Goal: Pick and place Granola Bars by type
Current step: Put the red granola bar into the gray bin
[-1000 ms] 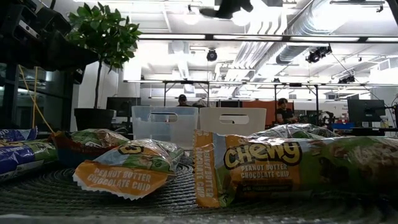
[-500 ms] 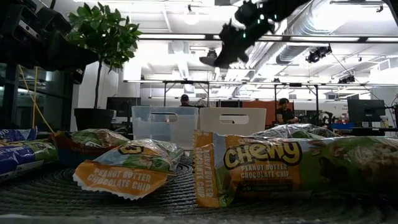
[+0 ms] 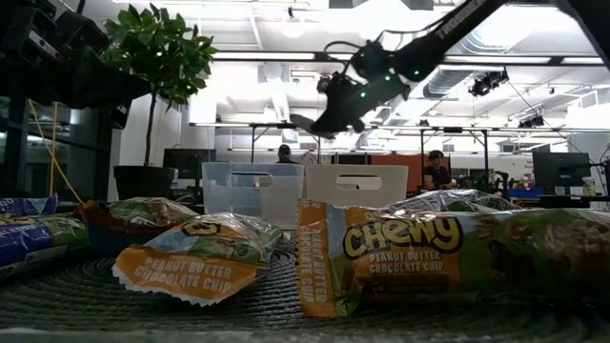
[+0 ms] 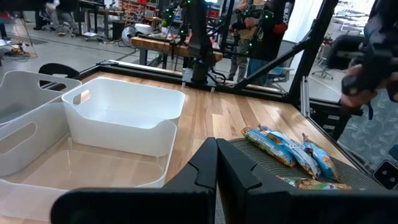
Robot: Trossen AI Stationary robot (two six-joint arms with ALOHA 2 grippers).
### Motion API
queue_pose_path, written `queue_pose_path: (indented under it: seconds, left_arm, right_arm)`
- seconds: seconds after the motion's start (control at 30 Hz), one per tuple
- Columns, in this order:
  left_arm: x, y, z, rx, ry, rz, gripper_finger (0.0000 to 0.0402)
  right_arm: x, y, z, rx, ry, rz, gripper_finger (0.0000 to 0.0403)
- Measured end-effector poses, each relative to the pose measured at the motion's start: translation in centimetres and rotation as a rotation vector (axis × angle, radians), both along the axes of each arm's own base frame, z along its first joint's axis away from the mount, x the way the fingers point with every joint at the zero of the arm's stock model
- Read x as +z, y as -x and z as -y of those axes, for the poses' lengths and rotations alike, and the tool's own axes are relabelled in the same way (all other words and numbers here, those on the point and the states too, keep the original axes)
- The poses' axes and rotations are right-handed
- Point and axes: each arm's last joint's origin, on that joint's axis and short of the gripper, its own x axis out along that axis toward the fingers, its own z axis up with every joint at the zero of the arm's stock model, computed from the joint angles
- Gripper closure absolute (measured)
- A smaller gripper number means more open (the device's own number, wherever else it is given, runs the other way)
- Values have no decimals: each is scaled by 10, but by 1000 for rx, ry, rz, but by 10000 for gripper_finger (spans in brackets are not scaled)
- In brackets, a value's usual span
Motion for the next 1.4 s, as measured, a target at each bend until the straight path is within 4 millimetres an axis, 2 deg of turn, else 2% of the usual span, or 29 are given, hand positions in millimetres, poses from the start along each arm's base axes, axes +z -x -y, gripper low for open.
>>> queue_pose_path:
  seconds: [0.17, 0.4, 0.53, 0.77, 1.4]
  left_arm:
    - [0, 0, 0, 0, 0, 0, 401]
    - [0, 0, 0, 0, 0, 0, 401]
    - [0, 0, 0, 0, 0, 0, 401]
    - [0, 0, 0, 0, 0, 0, 401]
    - [0, 0, 0, 0, 0, 0, 401]
  right_arm:
    - [-4, -18, 1, 86, -19, -62, 307]
    - [-19, -37, -1, 208, -71, -296, 307]
    - [-31, -42, 0, 214, -110, -386, 307]
    - [-51, -38, -2, 210, -174, -519, 307]
    - [-54, -33, -4, 197, -175, -594, 307]
